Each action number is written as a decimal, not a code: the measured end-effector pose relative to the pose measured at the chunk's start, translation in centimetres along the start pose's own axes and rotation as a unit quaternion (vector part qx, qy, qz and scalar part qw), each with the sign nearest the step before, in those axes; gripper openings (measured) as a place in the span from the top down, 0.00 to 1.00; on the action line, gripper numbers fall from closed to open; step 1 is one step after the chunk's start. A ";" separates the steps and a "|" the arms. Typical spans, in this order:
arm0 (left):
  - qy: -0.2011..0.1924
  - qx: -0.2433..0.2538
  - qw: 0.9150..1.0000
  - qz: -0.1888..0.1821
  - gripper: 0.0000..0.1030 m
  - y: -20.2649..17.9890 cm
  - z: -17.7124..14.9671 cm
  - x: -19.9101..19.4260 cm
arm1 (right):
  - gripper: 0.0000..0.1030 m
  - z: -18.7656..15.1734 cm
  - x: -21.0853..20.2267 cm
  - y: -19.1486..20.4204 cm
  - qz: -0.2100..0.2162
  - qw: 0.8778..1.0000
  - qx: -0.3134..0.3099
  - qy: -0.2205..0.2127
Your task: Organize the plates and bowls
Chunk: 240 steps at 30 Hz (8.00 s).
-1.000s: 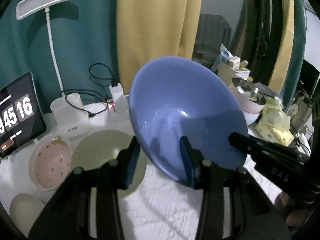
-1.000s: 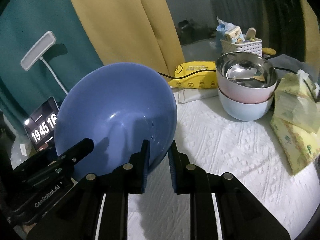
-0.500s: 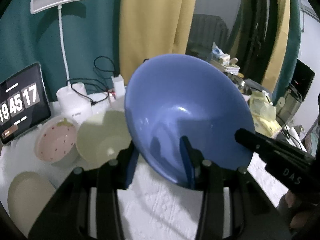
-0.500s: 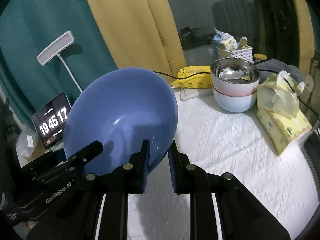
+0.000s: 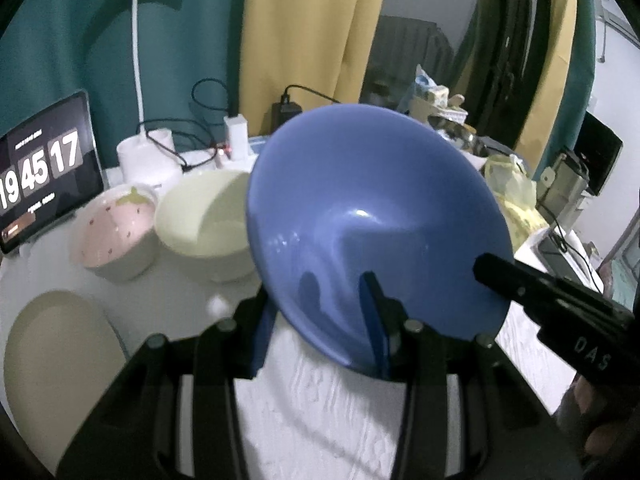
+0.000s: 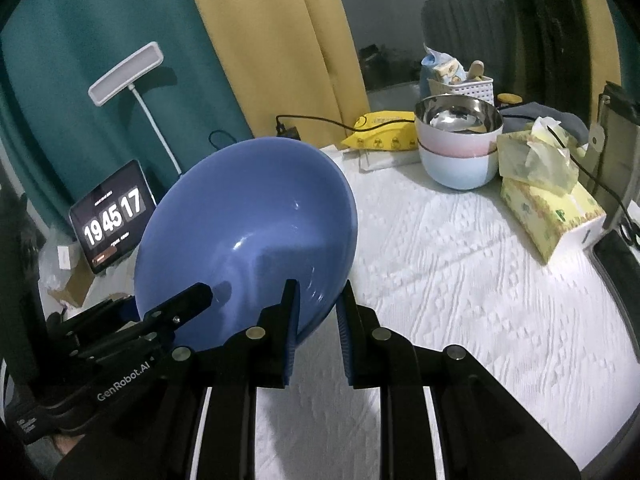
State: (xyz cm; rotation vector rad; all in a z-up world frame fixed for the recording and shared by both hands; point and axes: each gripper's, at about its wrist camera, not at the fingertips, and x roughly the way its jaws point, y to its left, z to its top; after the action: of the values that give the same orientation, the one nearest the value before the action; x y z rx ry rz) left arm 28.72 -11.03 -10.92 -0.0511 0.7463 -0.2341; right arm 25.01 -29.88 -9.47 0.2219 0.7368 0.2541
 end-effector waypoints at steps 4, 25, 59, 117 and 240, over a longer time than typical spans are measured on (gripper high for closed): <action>0.010 -0.004 1.000 -0.002 0.59 0.2 -1.1 -0.2 | 0.81 -0.9 0.0 0.1 -0.001 1.000 -0.001 0.014; 0.062 -0.028 0.998 -0.003 0.59 1.7 -6.3 -1.7 | 0.72 -4.6 -0.1 2.0 0.013 0.996 -0.014 0.091; 0.052 -0.030 0.998 -0.005 0.58 2.8 -6.4 -5.7 | 0.49 -3.9 -1.3 3.0 0.027 0.992 -0.037 0.114; 0.020 -0.131 0.991 0.012 0.56 10.6 3.4 0.0 | 0.49 7.9 10.3 7.8 0.074 0.985 -0.070 0.142; 0.032 -0.065 0.997 0.008 0.63 0.0 -1.9 -4.8 | 0.77 1.4 -0.1 3.2 0.056 0.994 -0.008 0.097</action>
State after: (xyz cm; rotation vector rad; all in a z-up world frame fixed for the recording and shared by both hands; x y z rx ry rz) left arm 24.04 -9.90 -9.11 -0.1605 0.8252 -0.1719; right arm 25.42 -27.04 -7.43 0.2263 0.9164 0.3920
